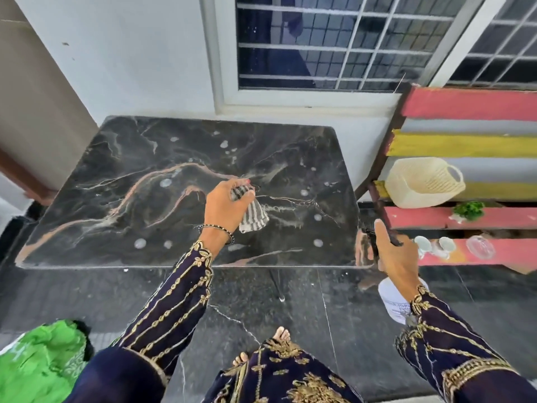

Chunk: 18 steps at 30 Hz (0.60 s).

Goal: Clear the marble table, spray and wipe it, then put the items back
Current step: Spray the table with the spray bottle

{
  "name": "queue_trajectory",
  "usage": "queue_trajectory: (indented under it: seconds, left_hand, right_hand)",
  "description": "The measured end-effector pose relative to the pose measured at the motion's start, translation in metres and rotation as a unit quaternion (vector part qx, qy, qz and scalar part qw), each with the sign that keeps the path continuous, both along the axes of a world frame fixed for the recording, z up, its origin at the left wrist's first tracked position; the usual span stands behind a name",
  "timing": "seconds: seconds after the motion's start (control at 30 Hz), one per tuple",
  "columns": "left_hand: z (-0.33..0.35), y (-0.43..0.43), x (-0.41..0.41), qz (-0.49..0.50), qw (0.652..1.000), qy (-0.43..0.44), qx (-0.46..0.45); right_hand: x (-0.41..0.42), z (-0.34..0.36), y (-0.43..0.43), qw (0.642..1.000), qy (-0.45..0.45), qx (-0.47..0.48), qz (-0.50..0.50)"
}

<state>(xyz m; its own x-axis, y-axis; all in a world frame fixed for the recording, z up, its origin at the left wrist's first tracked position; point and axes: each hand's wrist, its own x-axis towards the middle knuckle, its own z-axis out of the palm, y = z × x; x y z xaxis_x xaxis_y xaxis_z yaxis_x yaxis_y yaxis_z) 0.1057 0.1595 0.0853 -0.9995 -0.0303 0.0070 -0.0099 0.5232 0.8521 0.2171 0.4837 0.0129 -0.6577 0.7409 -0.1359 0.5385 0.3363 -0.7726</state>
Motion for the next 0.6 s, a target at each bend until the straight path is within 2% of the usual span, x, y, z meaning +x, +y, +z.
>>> queue_trajectory:
  seconds: [0.13,0.23,0.4,0.6]
  left_hand:
    - [0.001,0.019,-0.005,-0.015,1.0,-0.005,0.015]
    - [0.001,0.031,-0.009,-0.024,0.999,-0.006,0.021]
    - [-0.001,0.054,-0.028,-0.036,0.999,0.006,-0.005]
    - [-0.014,0.088,-0.062,-0.022,1.0,0.015,-0.011]
  right_hand:
    - [0.001,0.002,0.008,0.996,0.007,0.075,-0.043]
    - [-0.009,0.0,0.024,0.998,0.038,0.036,-0.04]
    - [-0.048,-0.003,0.042,0.997,0.08,-0.007,0.02]
    - [-0.132,-0.011,0.064,0.995,0.066,-0.044,0.067]
